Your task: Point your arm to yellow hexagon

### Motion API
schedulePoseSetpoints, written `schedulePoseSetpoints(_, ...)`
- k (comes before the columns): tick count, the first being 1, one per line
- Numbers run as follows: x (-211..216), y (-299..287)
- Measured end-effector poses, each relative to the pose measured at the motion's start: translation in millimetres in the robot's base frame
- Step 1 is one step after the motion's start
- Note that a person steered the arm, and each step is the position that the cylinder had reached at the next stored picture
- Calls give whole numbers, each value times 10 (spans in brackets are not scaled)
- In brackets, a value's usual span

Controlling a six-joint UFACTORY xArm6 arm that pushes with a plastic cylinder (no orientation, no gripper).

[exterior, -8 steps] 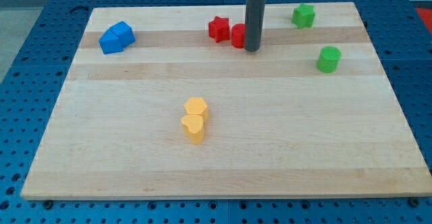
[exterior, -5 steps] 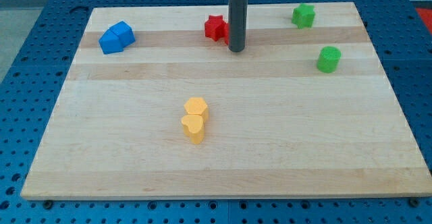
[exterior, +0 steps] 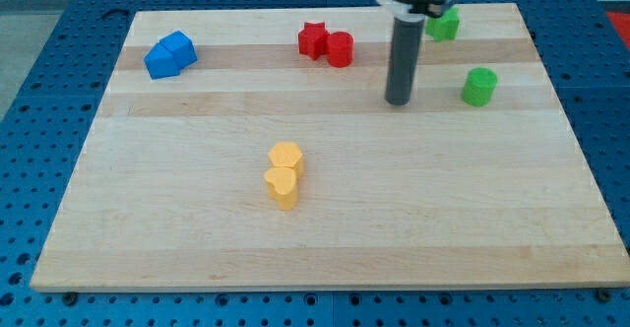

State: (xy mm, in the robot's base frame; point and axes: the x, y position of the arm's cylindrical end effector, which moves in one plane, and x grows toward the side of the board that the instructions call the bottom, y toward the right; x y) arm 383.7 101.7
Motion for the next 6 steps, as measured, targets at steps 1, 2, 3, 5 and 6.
schedulePoseSetpoints(1,0,81)
schedulePoseSetpoints(2,0,81)
schedulePoseSetpoints(3,255,-107)
schedulePoseSetpoints(5,796,-566)
schedulePoseSetpoints(6,817,-618)
